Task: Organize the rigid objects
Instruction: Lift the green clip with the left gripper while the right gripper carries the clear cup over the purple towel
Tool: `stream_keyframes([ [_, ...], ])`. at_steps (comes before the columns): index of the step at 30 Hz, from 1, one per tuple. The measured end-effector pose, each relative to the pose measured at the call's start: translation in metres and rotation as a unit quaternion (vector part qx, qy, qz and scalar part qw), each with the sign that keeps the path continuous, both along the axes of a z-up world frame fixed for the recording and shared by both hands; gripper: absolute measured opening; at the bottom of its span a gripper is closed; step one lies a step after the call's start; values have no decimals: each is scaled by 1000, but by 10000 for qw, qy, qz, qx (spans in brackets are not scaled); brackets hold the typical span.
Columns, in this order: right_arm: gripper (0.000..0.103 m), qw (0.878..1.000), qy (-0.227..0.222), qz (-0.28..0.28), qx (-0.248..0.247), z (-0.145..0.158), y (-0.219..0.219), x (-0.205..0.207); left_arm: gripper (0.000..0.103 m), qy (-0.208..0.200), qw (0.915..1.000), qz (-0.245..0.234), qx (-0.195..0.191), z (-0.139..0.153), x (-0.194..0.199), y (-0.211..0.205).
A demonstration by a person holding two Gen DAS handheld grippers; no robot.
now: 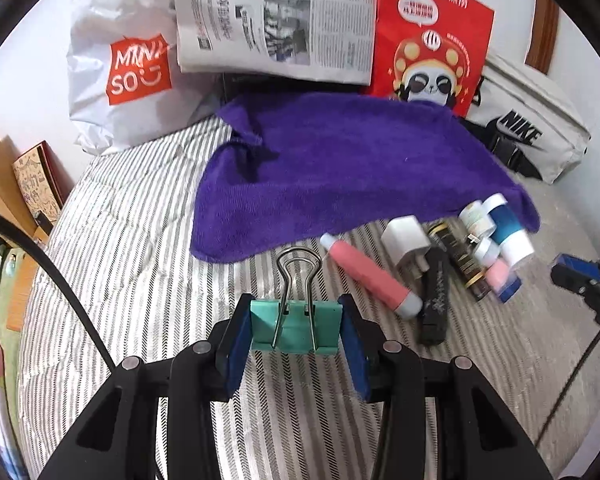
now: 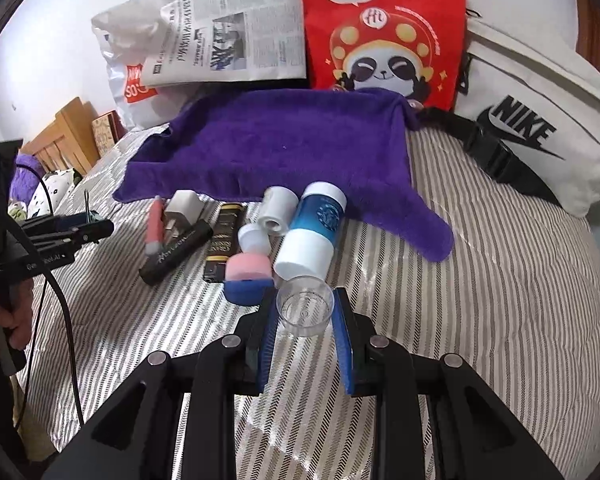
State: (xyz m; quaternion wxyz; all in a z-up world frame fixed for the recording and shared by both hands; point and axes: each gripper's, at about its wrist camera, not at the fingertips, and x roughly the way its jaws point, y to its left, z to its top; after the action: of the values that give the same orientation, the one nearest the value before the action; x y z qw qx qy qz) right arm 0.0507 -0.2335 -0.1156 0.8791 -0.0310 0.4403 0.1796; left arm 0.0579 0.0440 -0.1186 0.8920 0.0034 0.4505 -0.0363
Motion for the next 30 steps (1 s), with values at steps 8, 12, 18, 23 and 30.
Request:
stream_keyframes([
  [8, 27, 9990, -252, 345, -94, 19, 12, 2, 40, -148, 9993, -95, -316, 25, 5, 3],
  [12, 27, 9993, -204, 302, -93, 25, 12, 9, 40, -255, 9989, -62, -397, 40, 9, 7],
  [18, 27, 9989, -270, 348, 147, 37, 14, 21, 40, -272, 9985, 28, -467, 56, 20, 14],
  [23, 27, 9989, -306, 339, 102, 47, 25, 42, 40, -283, 9983, 102, -492, 60, 30, 20],
  [30, 27, 9985, -431, 299, 139, 57, 40, 70, 40, -331, 9979, 91, -549, 65, 53, 28],
])
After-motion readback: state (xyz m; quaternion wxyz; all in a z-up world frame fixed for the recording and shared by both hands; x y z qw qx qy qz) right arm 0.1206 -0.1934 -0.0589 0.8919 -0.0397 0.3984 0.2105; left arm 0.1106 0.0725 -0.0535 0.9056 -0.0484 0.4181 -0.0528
